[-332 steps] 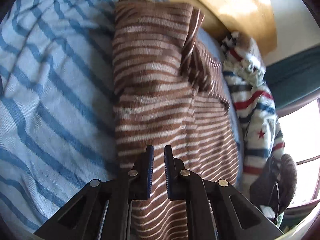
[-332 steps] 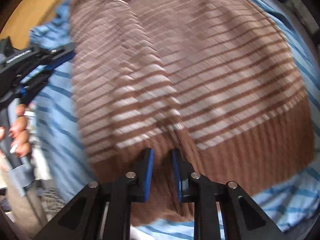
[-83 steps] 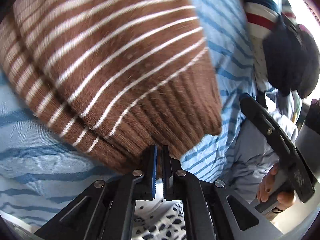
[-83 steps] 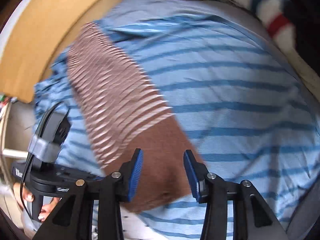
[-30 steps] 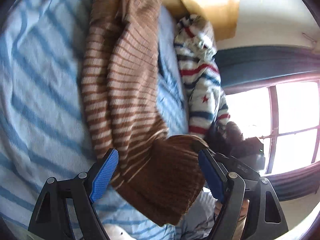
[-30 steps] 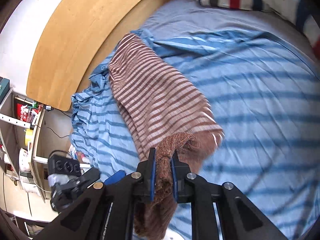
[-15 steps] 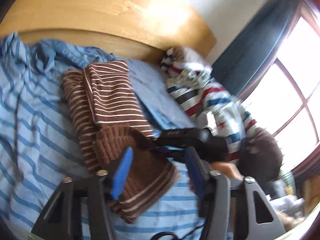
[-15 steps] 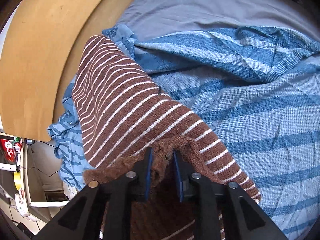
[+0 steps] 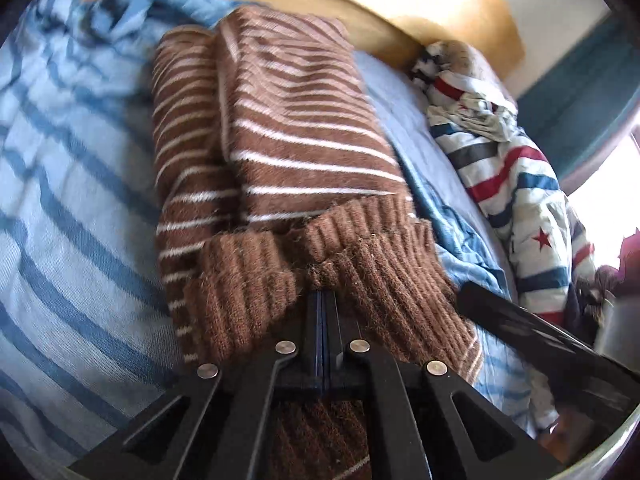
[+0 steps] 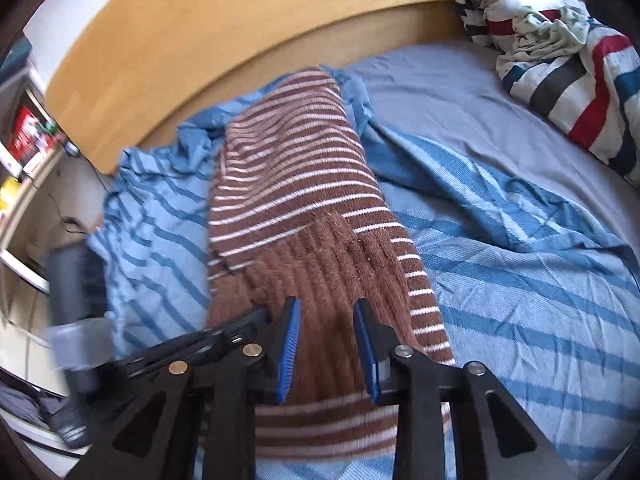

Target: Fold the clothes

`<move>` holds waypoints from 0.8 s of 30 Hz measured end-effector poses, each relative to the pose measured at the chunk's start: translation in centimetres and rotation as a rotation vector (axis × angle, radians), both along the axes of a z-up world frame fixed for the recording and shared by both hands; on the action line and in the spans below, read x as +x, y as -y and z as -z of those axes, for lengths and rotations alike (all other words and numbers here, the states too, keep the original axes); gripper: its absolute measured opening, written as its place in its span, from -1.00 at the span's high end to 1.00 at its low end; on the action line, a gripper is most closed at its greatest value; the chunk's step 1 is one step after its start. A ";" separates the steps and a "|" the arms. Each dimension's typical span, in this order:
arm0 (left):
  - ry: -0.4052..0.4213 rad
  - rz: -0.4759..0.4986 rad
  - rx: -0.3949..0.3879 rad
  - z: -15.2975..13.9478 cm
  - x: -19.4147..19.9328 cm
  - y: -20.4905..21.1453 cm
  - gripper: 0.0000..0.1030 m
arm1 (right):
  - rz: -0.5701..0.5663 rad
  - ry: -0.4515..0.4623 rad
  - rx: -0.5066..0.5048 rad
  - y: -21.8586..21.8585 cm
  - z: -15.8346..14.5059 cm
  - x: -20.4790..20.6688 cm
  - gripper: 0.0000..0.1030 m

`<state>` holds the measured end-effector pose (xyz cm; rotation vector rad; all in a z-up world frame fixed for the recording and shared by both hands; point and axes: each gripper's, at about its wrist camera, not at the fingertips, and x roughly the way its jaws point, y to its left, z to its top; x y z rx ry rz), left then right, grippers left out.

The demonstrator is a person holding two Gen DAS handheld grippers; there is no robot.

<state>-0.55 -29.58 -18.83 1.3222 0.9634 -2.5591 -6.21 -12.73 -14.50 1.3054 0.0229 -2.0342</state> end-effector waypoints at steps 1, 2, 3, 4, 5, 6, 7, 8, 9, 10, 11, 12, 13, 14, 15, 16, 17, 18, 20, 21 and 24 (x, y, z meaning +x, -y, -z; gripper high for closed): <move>-0.005 -0.011 0.015 -0.2 0.4 0.3 0.95 | 0.016 -0.013 0.064 0.3 0.8 -0.4 0.47; -0.008 -0.034 0.022 -0.5 1.2 0.8 0.95 | 0.032 -0.026 0.130 0.6 1.7 -0.8 0.58; -0.011 -0.059 0.026 -0.7 2.1 1.3 0.95 | 0.063 -0.018 0.176 0.3 2.3 -1.2 0.62; -0.014 -0.073 0.026 -1.0 2.9 1.6 0.95 | 0.089 0.004 0.164 -0.6 2.5 -1.4 0.62; -0.020 -0.075 0.029 -1.3 3.8 1.7 0.95 | 0.115 0.027 0.151 -1.6 2.6 -1.6 0.63; -0.031 -0.070 0.031 -1.6 4.5 1.7 0.96 | 0.141 0.050 0.138 -2.6 2.8 -1.8 0.60; -0.040 -0.061 0.028 -1.9 4.8 1.5 0.95 | 0.167 0.073 0.125 -3.5 2.9 -2.0 0.55; -0.048 -0.051 0.023 -2.1 5.0 1.2 0.95 | 0.172 0.059 0.099 -4.1 2.3 -1.6 0.55; -0.054 -0.038 0.013 -2.3 5.0 0.9 0.96 | 0.177 0.044 0.074 -4.7 1.6 -1.2 0.55; -0.044 -0.023 0.000 -2.0 4.6 0.3 0.95 | 0.147 0.017 0.056 -4.5 1.0 -0.5 0.55; -0.028 -0.008 -0.014 -1.7 4.1 -0.3 0.95 | 0.116 -0.010 0.038 -4.3 0.3 0.1 0.53; -0.013 0.007 -0.028 -1.3 3.7 -0.9 0.95 | 0.085 -0.037 0.020 -4.0 -0.4 0.8 0.49; 0.015 0.009 -0.031 -0.4 3.1 -1.2 0.95 | 0.053 -0.064 0.002 -3.8 -1.1 1.5 0.48; 0.046 0.006 -0.031 0.7 2.5 -1.5 0.95 | 0.027 -0.052 0.027 -3.0 -0.7 1.9 0.50; 0.048 -0.004 -0.015 1.3 2.2 -1.3 0.95 | 0.022 -0.024 0.058 -2.4 0.2 1.9 0.51; 0.041 -0.018 0.007 1.7 2.1 -1.1 0.95 | 0.036 0.008 0.106 -2.3 1.4 1.8 0.52; 0.045 -0.019 0.018 1.7 2.0 -0.9 0.95 | 0.069 0.030 0.129 -2.7 2.3 1.5 0.54; 0.052 -0.017 0.025 1.6 1.9 -0.8 0.95 | 0.103 0.051 0.151 -3.2 3.3 1.2 0.59; 0.050 -0.019 0.025 0.9 2.2 -0.7 0.95 | 0.177 0.089 0.120 -4.7 3.4 0.7 0.62; 0.040 -0.022 0.028 0.5 2.6 -0.7 0.95 | 0.203 0.101 0.101 -5.4 3.0 0.7 0.62; -0.021 -0.059 0.091 -0.7 5.0 -0.3 0.95 | 0.269 0.095 0.039 -7.8 1.2 1.6 0.12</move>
